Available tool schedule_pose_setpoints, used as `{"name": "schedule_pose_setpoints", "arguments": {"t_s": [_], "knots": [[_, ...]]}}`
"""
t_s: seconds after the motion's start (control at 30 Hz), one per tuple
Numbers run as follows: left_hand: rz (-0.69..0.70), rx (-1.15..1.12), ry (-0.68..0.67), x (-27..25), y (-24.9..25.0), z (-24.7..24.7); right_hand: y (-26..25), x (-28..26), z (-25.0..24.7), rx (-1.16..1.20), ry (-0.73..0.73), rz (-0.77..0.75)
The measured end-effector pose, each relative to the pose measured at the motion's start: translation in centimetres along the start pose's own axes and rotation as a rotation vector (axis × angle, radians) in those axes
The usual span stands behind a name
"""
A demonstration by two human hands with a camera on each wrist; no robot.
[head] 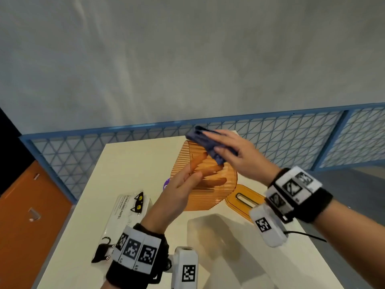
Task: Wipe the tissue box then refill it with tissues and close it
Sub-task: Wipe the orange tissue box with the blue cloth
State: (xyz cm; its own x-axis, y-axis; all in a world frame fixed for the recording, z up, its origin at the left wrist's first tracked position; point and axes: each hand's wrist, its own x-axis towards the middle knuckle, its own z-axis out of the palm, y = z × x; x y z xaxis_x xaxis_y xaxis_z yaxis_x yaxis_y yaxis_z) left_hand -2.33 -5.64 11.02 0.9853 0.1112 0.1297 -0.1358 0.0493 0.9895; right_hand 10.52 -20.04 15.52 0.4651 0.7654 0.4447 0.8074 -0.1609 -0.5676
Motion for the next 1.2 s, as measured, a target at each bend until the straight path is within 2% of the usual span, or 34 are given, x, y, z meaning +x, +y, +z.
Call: {"name": "schedule_pose_setpoints", "arguments": {"t_s": [0.07,0.1,0.17,0.27,0.37,0.43,0.5,0.57,0.63,0.73,0.87,0.93,1.03,1.13,1.2], "knots": [[-0.019,0.005,-0.005,0.3,0.1,0.1,0.3,0.5,-0.6,0.16,0.024,0.106],[-0.017,-0.058,0.02,0.4,0.3,0.2,0.1,0.2,-0.5,0.174,0.028,0.106],[-0.051,-0.287,0.107,0.7,0.9,0.2,-0.7,-1.0,0.5,0.119,0.035,0.013],[-0.226,-0.63,0.165,0.9,1.2,0.0,-1.0,-3.1,2.7,-0.127,0.01,-0.207],[-0.32,-0.725,0.258,1.0,0.3,-0.8,-0.6,-4.4,4.3,-0.368,-0.074,-0.355],[-0.288,-0.693,0.295,1.0,-0.1,-1.0,-0.9,-4.5,4.7,-0.468,-0.09,-0.391],[-0.235,-0.611,0.3,0.8,0.0,-0.9,-1.5,-3.6,4.1,-0.469,-0.111,-0.397],[-0.172,-0.433,0.307,0.5,0.0,-0.9,-2.0,-1.8,2.9,-0.344,-0.159,-0.325],[-0.173,-0.304,0.266,0.0,0.0,-0.8,-1.5,0.5,1.6,-0.245,-0.163,-0.223],[-0.143,-0.211,0.18,-0.8,0.0,-0.7,-0.6,2.0,0.5,-0.278,-0.153,-0.155],[-0.017,-0.055,0.226,-1.1,0.0,-1.5,-2.6,-0.9,2.1,-0.179,-0.167,-0.326],[0.004,0.015,0.196,-1.2,0.6,-1.5,-2.3,-1.3,2.6,-0.148,-0.147,-0.337],[-0.014,0.039,0.098,-1.7,1.3,-1.1,-0.6,0.7,1.8,-0.221,-0.134,-0.28],[-0.032,0.021,-0.01,-2.0,1.3,-0.4,0.3,3.5,0.1,-0.251,-0.084,-0.127],[-0.028,-0.022,-0.009,-2.0,1.4,-0.1,0.1,3.6,-0.4,-0.287,-0.056,-0.113]]}}
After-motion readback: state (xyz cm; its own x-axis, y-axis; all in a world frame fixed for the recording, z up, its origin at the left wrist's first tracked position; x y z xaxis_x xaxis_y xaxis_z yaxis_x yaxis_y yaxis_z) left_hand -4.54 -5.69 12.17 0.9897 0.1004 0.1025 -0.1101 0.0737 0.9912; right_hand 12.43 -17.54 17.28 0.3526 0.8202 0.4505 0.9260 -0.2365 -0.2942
